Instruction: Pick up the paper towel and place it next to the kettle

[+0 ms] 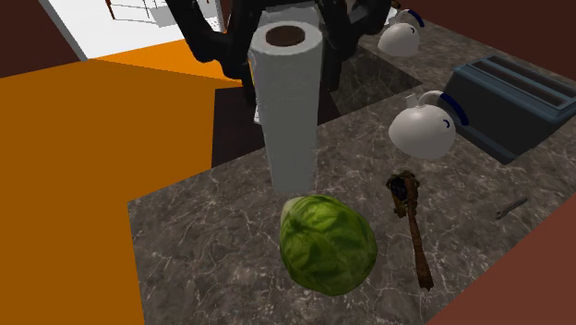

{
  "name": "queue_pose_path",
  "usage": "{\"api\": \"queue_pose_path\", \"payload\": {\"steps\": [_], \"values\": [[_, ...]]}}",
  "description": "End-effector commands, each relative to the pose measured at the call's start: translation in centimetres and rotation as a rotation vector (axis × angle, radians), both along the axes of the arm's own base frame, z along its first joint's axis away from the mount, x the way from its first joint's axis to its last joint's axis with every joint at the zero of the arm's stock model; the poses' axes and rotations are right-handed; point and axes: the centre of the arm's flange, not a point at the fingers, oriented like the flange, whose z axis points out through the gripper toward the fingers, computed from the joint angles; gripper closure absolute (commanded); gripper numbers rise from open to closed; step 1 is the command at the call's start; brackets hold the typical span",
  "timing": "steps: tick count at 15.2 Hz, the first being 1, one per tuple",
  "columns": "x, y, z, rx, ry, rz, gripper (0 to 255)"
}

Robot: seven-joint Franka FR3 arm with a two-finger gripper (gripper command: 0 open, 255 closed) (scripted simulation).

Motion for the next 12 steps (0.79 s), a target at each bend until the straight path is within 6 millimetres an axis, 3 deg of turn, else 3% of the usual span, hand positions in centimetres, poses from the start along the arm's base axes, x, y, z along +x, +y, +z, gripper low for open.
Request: {"api": "queue_pose_path", "payload": {"steps": [1, 12], "values": [[-1.9, 1.9, -0.2, -0.001, 0.001, -0.001, 255], [-11.2, 13.1, -0.2, -0.001, 0.001, -0.001, 255]]}}
